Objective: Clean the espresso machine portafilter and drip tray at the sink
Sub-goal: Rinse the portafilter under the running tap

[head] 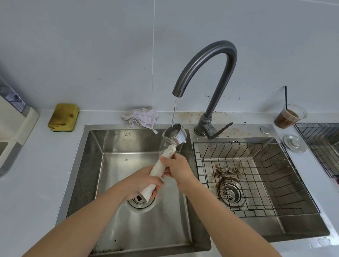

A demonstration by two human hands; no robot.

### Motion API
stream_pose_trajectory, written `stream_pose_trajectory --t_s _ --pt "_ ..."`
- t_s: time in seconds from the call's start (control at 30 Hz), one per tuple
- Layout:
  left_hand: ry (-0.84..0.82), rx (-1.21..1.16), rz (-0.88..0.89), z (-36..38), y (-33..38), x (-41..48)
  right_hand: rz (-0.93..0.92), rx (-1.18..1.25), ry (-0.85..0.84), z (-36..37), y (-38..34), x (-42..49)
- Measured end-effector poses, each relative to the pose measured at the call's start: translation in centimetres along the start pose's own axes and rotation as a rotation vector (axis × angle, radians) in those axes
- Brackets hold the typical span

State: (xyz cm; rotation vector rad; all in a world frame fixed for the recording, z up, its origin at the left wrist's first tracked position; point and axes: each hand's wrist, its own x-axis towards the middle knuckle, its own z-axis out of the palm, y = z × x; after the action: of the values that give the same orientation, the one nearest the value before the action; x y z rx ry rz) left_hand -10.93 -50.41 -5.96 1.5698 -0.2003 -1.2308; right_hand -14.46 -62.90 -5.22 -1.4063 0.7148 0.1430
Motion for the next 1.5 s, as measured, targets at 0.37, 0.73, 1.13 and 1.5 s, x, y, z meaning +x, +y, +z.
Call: stream_pose_trajectory --t_s 0.37,0.73,1.13,1.5 --pt "0.029 0.203 0.119 0.0 0.8 1.8 -0.191 -0.223 0.082 -0.8 -0.8 0.4" --pt "0.288 0.391 0.244 -1.7 0.8 3.1 -0.243 -0.224 0.094 1.0 -1.0 2.3" --pt "0.567 0.85 0.224 -4.2 1.5 1.8 -0.176 0.096 -0.01 4.0 -1.7 3.4" --pt "0.669 1.478 0.045 -5.3 4.2 -0.7 0.002 0.532 -0.224 5.6 -2.3 3.6"
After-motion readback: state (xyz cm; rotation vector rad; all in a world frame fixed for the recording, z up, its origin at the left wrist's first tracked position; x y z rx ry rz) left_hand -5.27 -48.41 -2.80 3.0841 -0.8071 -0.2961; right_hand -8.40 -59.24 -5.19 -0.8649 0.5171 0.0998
